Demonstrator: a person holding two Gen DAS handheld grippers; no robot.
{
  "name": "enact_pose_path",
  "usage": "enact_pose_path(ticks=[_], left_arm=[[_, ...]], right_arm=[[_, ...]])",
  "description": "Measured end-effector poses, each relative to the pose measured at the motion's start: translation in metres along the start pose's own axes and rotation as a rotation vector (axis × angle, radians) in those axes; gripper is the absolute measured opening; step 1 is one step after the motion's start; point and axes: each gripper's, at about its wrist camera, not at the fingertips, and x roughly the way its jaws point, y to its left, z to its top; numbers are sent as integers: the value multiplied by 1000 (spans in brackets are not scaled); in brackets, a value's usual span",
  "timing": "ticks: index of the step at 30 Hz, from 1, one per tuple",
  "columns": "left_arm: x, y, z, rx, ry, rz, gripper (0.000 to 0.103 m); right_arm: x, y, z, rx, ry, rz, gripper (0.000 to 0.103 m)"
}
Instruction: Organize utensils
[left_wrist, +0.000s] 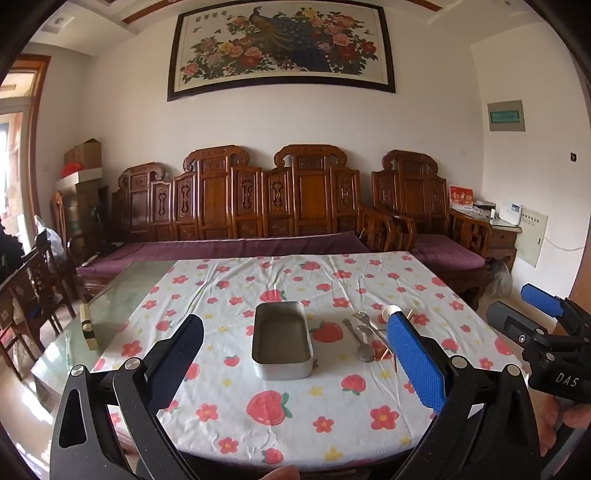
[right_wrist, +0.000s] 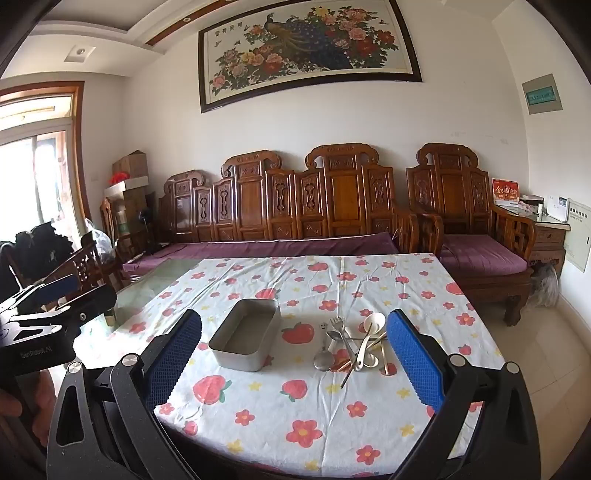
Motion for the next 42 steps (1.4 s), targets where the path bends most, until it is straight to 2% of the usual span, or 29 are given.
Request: enact_pose_path(ticks=[42], left_arm=[[1, 5, -5, -5, 6, 0, 97]], right_arm=[[0, 2, 0, 0, 0, 3, 100]])
